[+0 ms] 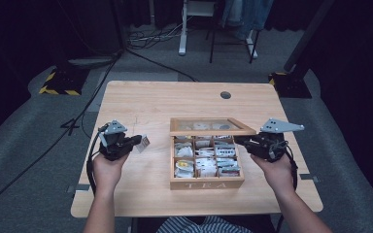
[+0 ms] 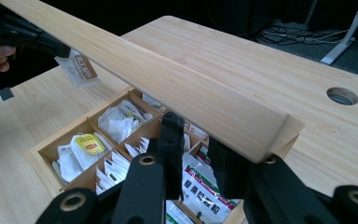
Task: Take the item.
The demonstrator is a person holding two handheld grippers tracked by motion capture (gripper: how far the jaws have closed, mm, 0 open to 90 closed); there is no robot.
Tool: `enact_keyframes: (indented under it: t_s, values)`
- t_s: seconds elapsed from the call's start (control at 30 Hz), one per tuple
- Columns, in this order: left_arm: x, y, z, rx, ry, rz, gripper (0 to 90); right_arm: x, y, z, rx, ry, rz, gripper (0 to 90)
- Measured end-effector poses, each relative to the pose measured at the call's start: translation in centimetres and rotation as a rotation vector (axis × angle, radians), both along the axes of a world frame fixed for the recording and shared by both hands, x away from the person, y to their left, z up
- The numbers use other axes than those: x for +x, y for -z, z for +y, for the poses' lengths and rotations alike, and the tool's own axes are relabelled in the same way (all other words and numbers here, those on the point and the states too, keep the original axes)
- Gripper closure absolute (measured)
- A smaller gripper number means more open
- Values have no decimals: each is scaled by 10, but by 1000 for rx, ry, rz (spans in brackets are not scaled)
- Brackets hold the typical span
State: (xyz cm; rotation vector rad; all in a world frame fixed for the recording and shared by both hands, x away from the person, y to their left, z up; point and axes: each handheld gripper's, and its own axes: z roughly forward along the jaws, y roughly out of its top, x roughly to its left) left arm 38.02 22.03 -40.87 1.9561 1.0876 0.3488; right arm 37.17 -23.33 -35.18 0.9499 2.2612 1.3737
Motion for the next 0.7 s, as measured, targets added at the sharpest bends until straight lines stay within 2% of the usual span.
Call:
enact_keyframes:
  t_s: [0.3,0.43,0.7]
  values:
    - [7,14,2,8,-7,35,900,0,0,0,1,-1,1,748]
    - [9,18,4,-10,-15,48,900,0,0,0,1,-1,3,748]
    - [13,27,7,-12,-13,79,900,0,0,0,0,-2,1,748]
